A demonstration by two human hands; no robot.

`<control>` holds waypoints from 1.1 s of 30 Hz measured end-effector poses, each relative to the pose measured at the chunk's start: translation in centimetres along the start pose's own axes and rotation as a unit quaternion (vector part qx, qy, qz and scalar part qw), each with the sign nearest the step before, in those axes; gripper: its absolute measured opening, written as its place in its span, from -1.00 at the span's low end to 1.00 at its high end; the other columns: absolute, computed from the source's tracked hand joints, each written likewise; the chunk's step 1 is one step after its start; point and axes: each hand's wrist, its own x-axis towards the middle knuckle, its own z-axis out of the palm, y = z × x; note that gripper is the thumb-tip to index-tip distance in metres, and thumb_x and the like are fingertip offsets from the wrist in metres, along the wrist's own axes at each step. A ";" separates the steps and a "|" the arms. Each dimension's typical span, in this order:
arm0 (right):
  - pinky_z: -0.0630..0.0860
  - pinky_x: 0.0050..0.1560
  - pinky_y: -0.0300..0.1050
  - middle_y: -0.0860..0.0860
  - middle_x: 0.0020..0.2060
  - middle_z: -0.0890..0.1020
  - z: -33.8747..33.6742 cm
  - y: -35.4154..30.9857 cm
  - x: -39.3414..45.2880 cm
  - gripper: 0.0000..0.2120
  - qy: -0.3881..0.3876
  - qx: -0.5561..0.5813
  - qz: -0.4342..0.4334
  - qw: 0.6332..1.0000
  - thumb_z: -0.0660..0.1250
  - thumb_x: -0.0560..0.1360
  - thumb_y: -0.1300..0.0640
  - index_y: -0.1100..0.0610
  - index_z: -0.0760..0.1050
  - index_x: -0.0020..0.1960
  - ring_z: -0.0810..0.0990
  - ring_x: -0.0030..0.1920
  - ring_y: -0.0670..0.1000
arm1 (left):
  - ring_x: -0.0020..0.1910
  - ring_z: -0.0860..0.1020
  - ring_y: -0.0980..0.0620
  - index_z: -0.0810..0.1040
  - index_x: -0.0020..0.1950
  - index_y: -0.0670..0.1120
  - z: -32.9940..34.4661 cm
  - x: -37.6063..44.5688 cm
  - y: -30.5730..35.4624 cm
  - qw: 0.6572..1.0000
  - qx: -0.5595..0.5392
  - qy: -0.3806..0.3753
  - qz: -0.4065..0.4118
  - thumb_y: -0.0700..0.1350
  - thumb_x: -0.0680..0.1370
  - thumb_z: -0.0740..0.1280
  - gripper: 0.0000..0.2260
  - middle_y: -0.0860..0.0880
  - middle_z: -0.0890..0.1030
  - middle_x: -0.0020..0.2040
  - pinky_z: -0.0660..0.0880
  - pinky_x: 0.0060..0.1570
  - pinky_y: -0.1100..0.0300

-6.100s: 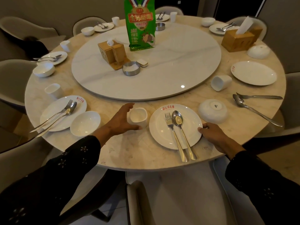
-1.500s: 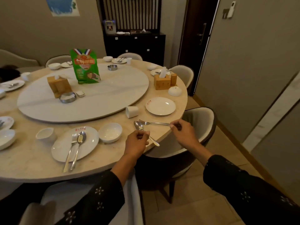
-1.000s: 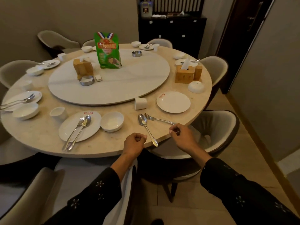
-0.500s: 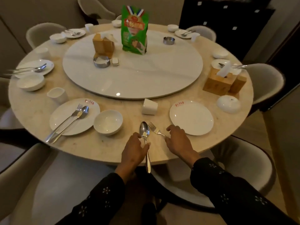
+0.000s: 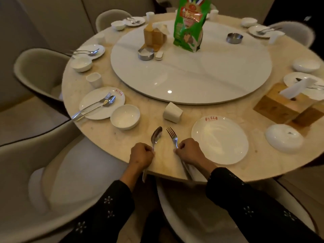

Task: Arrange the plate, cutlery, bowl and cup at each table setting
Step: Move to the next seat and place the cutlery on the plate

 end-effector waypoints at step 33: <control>0.45 -0.47 -0.21 0.12 -0.33 0.61 -15.8 13.8 -0.2 -0.84 0.026 0.140 0.043 0.989 0.40 0.50 0.17 0.28 0.63 -0.15 0.52 -0.42 0.01 | 0.00 0.66 -0.15 0.62 0.05 -0.26 16.6 -4.4 16.0 0.994 -0.081 -0.024 -0.069 -0.16 0.37 0.54 -0.68 -0.22 0.66 0.00 0.62 0.02 0.00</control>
